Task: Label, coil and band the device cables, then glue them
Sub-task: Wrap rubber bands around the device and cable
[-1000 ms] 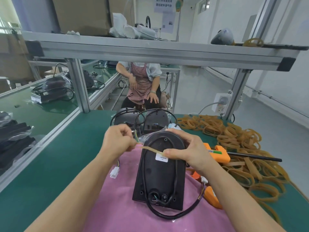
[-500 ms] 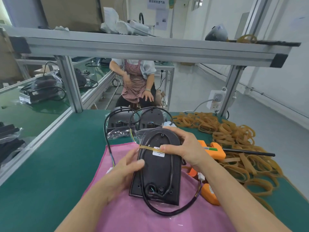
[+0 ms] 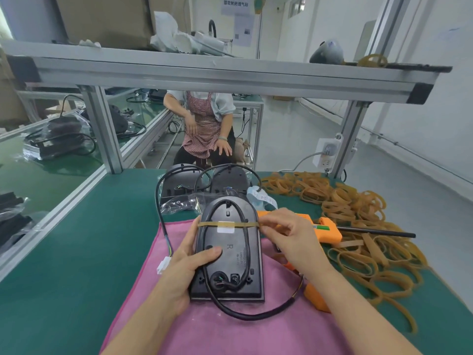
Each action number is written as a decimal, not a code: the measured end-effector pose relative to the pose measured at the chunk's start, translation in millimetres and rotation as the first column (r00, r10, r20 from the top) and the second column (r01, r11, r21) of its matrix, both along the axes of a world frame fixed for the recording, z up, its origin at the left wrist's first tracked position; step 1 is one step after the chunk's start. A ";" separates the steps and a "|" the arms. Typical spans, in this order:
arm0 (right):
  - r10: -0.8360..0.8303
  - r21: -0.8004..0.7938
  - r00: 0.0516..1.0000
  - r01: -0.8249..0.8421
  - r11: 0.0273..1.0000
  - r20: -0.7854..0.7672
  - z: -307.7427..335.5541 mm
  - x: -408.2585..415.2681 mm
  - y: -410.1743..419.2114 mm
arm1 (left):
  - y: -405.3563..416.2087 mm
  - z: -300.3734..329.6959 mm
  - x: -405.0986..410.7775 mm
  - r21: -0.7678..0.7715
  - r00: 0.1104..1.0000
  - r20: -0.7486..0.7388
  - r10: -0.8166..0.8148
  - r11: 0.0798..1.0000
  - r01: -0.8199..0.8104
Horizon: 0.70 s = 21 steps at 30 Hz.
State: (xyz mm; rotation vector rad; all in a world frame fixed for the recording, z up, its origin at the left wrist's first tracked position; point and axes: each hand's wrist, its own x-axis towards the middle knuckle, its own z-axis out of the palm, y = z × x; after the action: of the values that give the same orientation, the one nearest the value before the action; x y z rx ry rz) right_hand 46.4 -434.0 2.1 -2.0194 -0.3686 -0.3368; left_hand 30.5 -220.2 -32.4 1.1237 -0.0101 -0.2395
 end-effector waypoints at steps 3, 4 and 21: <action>-0.004 -0.167 0.998 0.015 0.986 0.064 6.3 1.3 -4.0 | 0.2 -0.9 -0.2 0.007 1.000 0.011 -0.002 1.000 0.002; 0.008 -0.250 0.996 0.014 0.968 0.088 9.2 2.3 -5.1 | -0.1 -1.1 -0.3 0.006 1.000 0.010 -0.005 1.000 0.005; 0.150 -0.275 0.953 -0.223 0.935 -0.263 5.7 3.8 -26.5 | -4.7 -2.8 7.6 0.050 0.995 -0.099 0.033 0.998 -0.028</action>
State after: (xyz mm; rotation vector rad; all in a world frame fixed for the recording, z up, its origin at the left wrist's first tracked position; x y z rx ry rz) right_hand 50.3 -460.6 7.8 -2.2705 -0.4809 0.0901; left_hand 38.1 -224.9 -35.2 1.1584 0.1021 -0.2694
